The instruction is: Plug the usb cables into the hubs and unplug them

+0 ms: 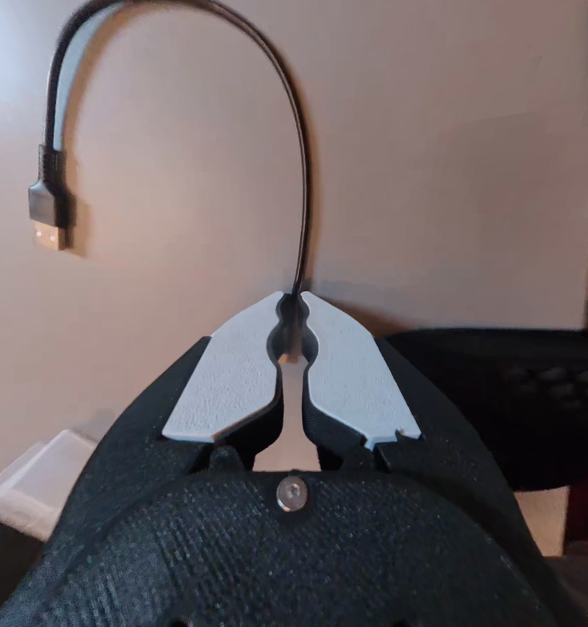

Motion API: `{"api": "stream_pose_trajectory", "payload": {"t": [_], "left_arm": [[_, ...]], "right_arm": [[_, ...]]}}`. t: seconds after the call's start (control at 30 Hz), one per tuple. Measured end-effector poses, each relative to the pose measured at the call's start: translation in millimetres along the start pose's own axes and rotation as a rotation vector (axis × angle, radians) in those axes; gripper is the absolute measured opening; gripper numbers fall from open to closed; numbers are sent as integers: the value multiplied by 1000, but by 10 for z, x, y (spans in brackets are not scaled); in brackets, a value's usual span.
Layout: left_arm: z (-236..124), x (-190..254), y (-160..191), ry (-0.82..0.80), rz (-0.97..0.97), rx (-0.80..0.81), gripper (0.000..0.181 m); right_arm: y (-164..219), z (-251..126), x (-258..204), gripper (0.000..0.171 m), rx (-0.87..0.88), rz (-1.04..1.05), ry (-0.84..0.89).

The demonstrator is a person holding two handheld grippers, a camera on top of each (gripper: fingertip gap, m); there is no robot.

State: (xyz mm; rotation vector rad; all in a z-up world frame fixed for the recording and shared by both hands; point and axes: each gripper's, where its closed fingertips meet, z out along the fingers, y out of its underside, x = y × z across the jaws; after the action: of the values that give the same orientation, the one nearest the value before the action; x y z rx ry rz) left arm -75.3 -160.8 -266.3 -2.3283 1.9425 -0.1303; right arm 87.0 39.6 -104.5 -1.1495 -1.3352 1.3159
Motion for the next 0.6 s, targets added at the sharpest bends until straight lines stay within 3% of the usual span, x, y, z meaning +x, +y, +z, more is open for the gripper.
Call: {"api": "stream_pose_trajectory", "payload": {"t": [0.03, 0.2, 0.3, 0.5, 0.6], "left_arm": [[-6, -47, 64, -27, 48, -49, 4], [-46, -598, 294, -246, 407, -315, 4], [-36, -928, 183, -336, 590, -334, 4], [-15, -1118, -359, -421, 773, -131, 4], [-131, -1107, -640, -405, 588, 51, 10]], "right_arm": [[-5, -1, -3, 71, 1, 0, 1], [-23, -15, 5, 71, 12, 7, 4], [-37, -36, 22, 71, 20, 11, 9], [-69, -93, 68, 71, 39, 21, 19], [-80, -110, 88, 71, 45, 26, 21]]}}
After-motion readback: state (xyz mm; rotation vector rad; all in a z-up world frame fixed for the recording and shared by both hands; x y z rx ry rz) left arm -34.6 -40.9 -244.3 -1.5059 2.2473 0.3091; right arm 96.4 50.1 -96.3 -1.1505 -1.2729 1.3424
